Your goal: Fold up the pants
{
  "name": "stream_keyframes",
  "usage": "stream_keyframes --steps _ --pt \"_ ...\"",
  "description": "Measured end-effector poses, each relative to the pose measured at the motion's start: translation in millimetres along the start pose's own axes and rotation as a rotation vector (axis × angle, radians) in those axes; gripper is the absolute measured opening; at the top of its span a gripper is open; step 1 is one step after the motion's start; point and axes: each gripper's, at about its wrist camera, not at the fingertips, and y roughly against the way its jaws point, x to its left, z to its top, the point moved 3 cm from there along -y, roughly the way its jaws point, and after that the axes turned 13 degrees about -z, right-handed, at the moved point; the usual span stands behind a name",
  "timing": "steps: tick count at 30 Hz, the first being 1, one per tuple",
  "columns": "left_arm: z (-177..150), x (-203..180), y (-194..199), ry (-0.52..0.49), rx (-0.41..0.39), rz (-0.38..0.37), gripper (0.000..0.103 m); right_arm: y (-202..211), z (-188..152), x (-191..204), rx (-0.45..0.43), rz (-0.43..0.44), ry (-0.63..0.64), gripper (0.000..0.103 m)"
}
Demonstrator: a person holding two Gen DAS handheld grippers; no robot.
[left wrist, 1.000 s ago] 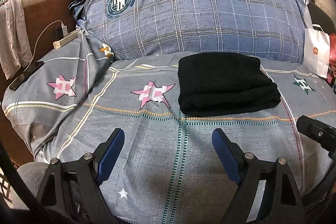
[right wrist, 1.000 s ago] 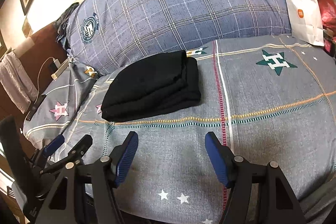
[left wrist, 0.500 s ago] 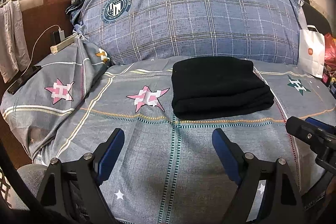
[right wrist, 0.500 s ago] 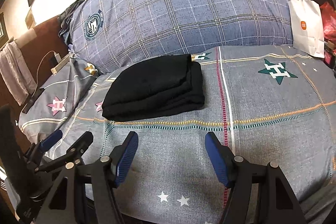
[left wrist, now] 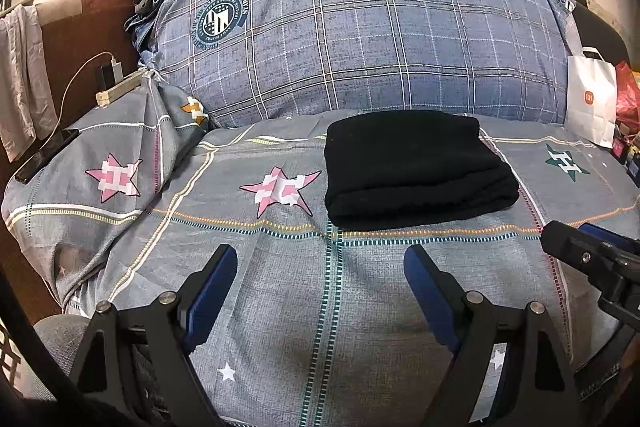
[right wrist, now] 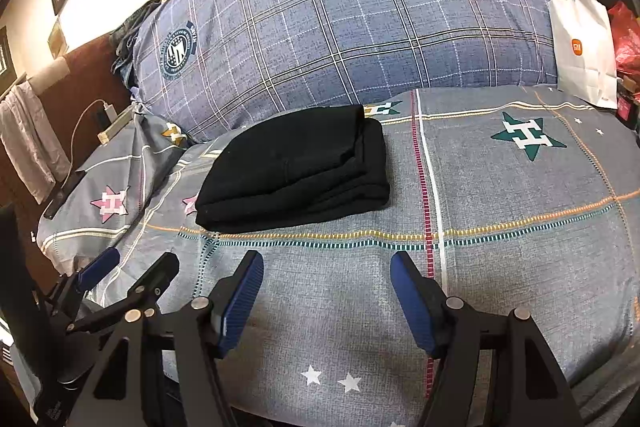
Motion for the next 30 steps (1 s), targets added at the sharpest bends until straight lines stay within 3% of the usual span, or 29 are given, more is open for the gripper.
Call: stream_keyframes --steps 12,30 --pt "0.8 1.9 0.2 0.003 -0.004 -0.002 0.086 -0.1 -5.8 16.6 -0.002 0.003 0.07 0.07" --pt "1.7 2.8 -1.0 -0.002 0.001 -0.007 0.086 -2.7 -3.4 11.3 0.007 0.001 0.055 0.07"
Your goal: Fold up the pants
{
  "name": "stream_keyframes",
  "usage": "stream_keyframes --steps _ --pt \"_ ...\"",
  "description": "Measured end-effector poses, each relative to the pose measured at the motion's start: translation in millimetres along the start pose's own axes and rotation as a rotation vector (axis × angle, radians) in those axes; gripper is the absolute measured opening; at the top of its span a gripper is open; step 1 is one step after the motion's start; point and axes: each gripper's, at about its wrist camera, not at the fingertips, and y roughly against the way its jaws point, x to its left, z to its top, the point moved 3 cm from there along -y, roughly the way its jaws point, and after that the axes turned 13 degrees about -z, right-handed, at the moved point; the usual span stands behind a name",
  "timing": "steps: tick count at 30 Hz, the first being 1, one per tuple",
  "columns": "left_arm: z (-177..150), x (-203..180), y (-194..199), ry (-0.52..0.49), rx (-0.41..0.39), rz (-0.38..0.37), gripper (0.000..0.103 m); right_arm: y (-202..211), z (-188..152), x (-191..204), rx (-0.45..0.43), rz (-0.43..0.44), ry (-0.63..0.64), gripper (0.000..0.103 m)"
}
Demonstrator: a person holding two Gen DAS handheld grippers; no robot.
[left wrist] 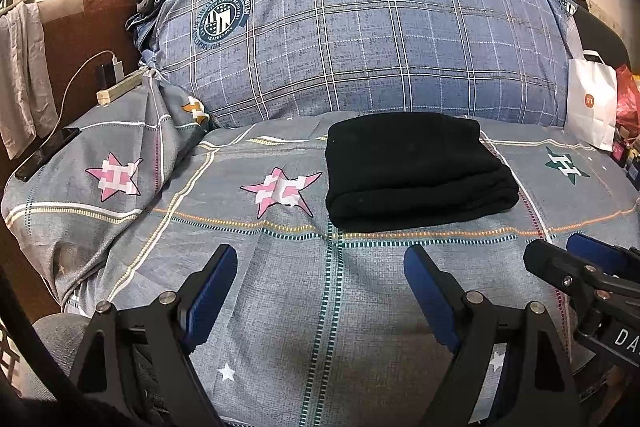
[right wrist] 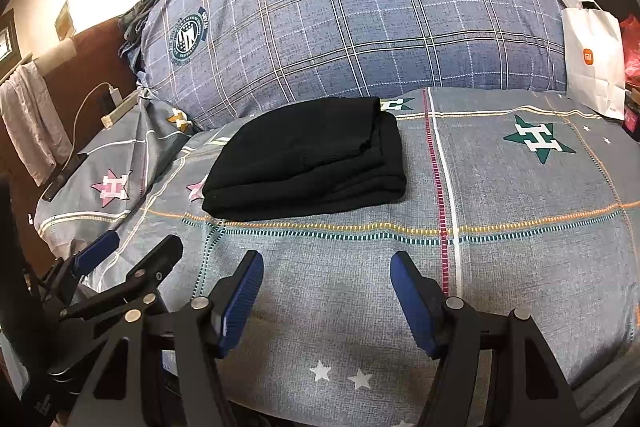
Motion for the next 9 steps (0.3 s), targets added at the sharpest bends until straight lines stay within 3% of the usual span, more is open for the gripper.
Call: stream_keyframes --steps 9 --pt "-2.6 -1.5 -3.5 -0.001 0.017 -0.014 0.086 -1.7 0.0 -1.1 0.004 0.0 -0.004 0.07"
